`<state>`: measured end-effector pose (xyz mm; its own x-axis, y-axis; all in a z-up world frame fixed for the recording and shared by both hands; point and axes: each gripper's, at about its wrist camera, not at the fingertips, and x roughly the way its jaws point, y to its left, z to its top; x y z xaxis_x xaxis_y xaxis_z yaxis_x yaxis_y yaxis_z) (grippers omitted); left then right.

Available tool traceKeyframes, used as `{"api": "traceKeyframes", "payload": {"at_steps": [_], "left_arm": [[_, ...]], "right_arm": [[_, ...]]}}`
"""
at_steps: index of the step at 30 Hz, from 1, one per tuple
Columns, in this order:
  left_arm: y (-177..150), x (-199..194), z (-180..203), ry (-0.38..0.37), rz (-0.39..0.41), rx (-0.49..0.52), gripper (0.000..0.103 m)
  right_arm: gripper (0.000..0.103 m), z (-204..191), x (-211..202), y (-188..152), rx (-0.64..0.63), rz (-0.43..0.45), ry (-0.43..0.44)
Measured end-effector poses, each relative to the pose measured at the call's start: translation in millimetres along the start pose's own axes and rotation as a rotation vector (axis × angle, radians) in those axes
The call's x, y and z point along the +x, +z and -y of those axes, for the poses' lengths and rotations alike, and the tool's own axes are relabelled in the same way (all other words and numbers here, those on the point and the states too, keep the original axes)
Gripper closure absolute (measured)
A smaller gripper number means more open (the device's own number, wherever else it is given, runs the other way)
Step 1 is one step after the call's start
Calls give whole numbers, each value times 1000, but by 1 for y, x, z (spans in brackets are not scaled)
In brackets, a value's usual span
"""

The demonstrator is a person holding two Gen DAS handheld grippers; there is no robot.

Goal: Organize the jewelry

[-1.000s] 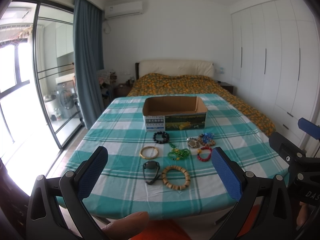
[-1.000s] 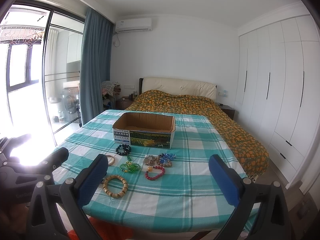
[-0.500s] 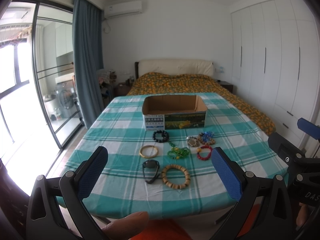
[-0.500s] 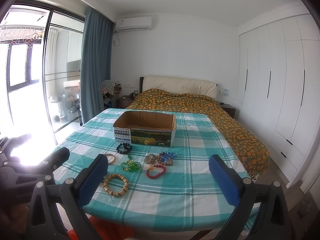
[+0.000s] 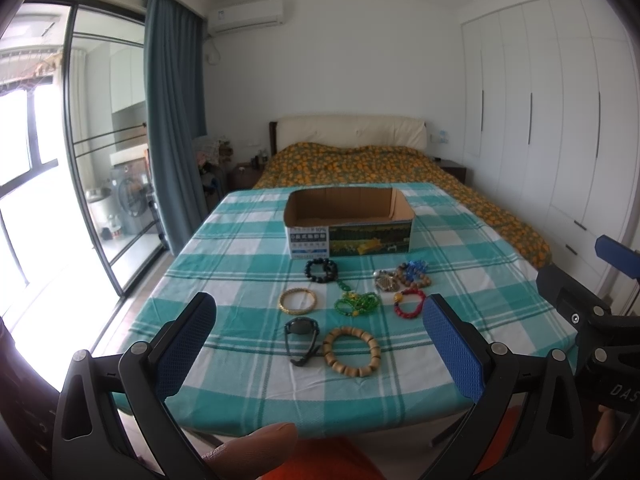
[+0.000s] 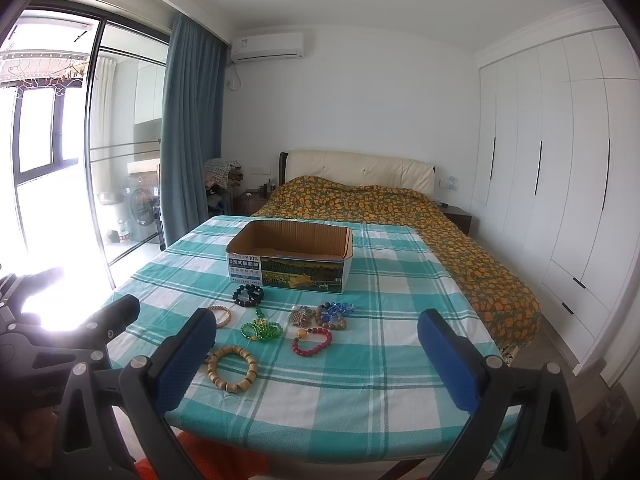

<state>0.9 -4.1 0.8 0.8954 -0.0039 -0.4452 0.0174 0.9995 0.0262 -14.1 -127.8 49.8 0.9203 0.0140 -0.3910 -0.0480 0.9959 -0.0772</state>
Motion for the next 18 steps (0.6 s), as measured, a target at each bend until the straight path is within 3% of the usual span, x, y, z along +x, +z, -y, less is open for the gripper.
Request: {"api": "traceKeyframes", "payload": {"at_steps": [18], "left_arm": [[0,13,1,-5,-40,4,0]], "right_arm": [[0,4,8,-1,10,-32,4]]}}
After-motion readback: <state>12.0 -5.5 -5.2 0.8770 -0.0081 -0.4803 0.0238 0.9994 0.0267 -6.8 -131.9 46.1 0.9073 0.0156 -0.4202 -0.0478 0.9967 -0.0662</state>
